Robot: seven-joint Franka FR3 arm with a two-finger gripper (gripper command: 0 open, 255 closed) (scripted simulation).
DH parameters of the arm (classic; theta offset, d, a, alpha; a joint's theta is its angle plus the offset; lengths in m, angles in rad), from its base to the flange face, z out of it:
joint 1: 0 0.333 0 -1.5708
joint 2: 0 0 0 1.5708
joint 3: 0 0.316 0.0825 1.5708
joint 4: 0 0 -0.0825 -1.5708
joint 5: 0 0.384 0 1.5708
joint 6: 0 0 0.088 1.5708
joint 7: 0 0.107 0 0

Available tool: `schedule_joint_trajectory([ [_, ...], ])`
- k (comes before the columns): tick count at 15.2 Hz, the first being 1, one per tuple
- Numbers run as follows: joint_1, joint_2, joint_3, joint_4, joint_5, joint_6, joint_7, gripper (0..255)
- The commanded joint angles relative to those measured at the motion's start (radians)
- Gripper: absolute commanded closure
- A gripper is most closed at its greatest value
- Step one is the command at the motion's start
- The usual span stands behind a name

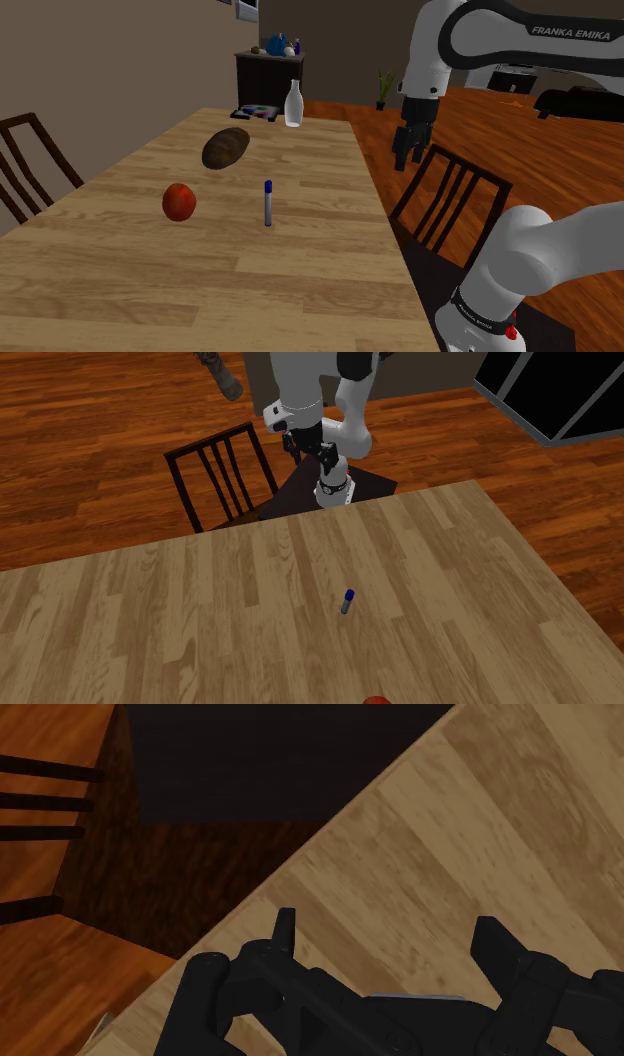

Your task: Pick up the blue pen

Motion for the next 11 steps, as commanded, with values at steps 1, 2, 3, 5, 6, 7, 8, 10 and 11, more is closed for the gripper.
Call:
schedule_joint_trajectory([
  [1,0.0,0.0,0.0,0.0,0.0,0.0,0.0,0],
  [2,0.003,0.027,0.019,0.011,0.012,0.019,0.022,0],
  [3,0.006,0.055,0.039,0.023,0.024,0.037,0.044,0],
  [5,0.011,0.113,0.076,0.052,0.043,0.073,0.088,0],
  [6,0.012,0.143,0.095,0.069,0.05,0.09,0.11,0],
  [7,0.014,0.174,0.113,0.086,0.057,0.107,0.132,0],
  [8,0.015,0.206,0.131,0.105,0.062,0.123,0.154,0],
  [10,0.017,0.272,0.165,0.147,0.068,0.153,0.198,0],
  [11,0.017,0.306,0.182,0.17,0.069,0.167,0.221,0],
])
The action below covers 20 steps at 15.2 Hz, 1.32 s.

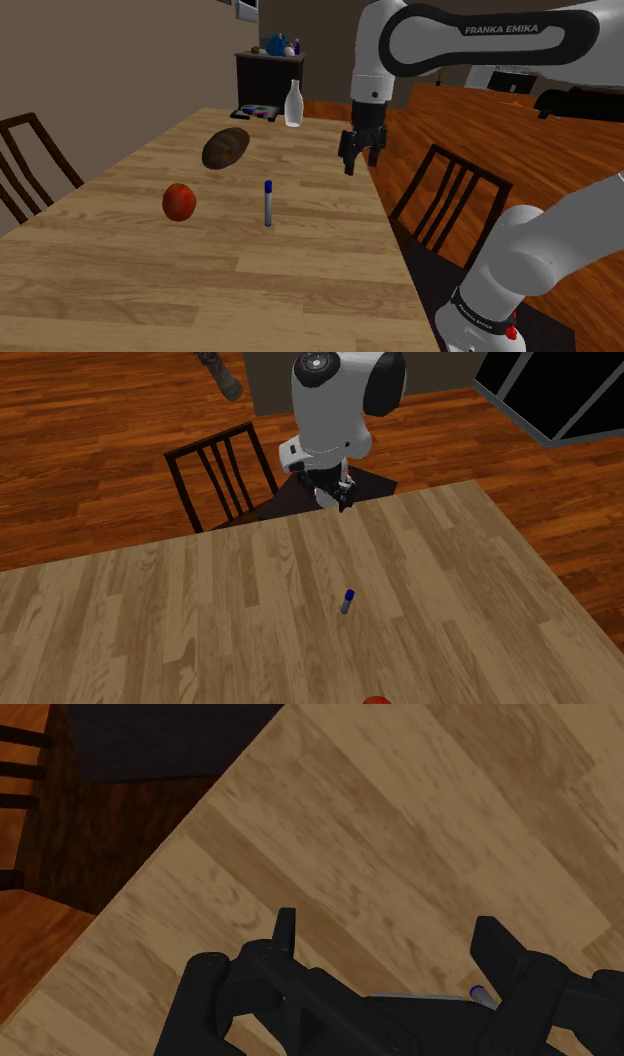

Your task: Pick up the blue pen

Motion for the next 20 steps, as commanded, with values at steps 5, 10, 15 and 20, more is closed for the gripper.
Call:
schedule_joint_trajectory([
  [5,0.003,0.214,0.099,0.157,-0.013,0.072,0.144,0],
  [10,0.012,0.41,0.166,0.325,-0.069,0.102,0.27,0],
  [15,0.046,0.626,0.21,0.537,-0.159,0.095,0.399,0],
  [20,0.059,0.672,0.212,0.532,-0.179,0.142,0.421,0],
])
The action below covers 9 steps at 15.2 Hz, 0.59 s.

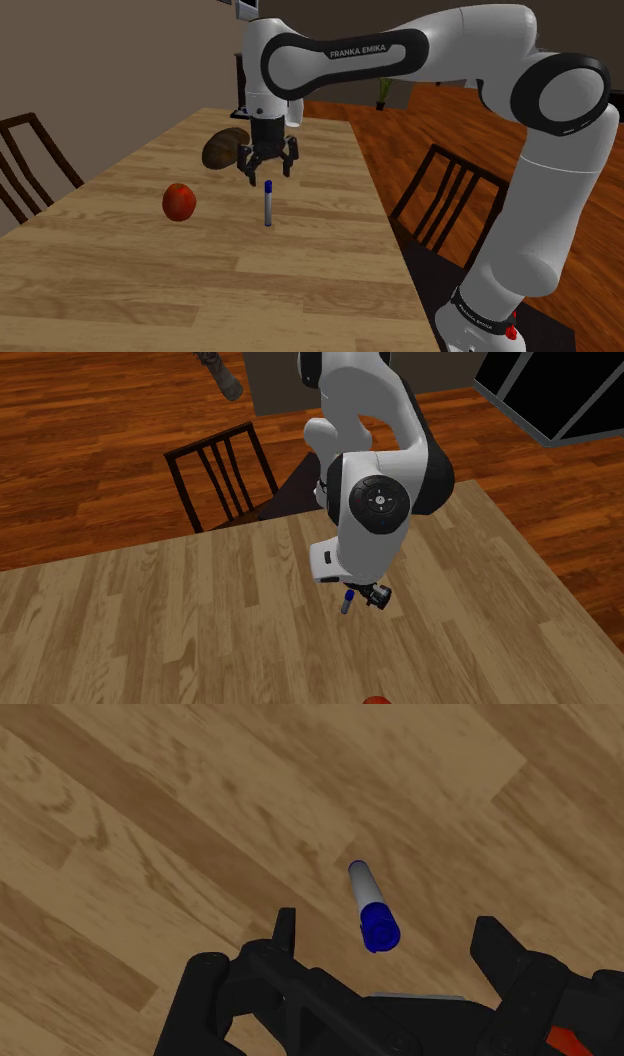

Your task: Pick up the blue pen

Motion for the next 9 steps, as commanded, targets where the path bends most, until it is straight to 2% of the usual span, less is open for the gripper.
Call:
schedule_joint_trajectory([
  [1,0.002,0.006,0.0,-0.021,-0.003,0.027,0.003,0],
  [6,0.001,0.009,0.0,-0.052,-0.004,0.061,0.003,0],
  [7,0.001,0.009,0.0,-0.052,-0.004,0.061,0.003,255],
  [9,0.001,0.009,0.0,-0.052,-0.004,0.061,0.003,255],
])
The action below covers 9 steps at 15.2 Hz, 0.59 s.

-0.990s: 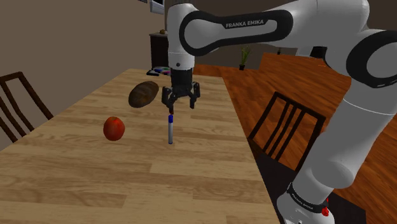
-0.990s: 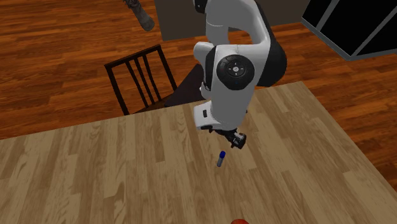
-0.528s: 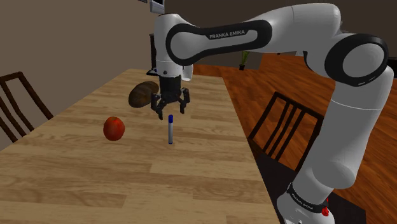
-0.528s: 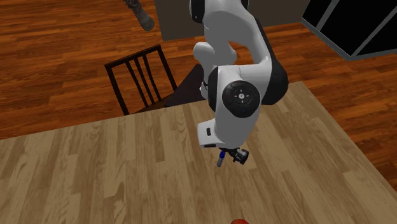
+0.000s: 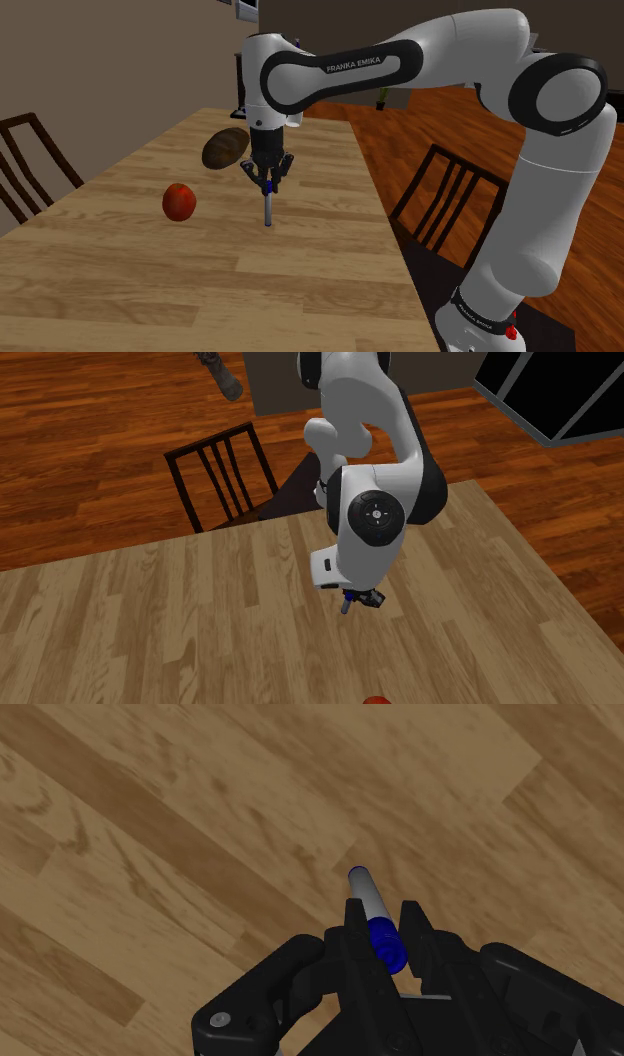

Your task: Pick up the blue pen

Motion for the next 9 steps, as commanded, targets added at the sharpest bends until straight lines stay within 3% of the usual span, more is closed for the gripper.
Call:
schedule_joint_trajectory([
  [1,0.0,0.0,0.0,0.0,0.0,0.0,0.0,255],
  [9,0.0,-0.003,0.0,0.023,0.001,-0.026,0.0,255],
])
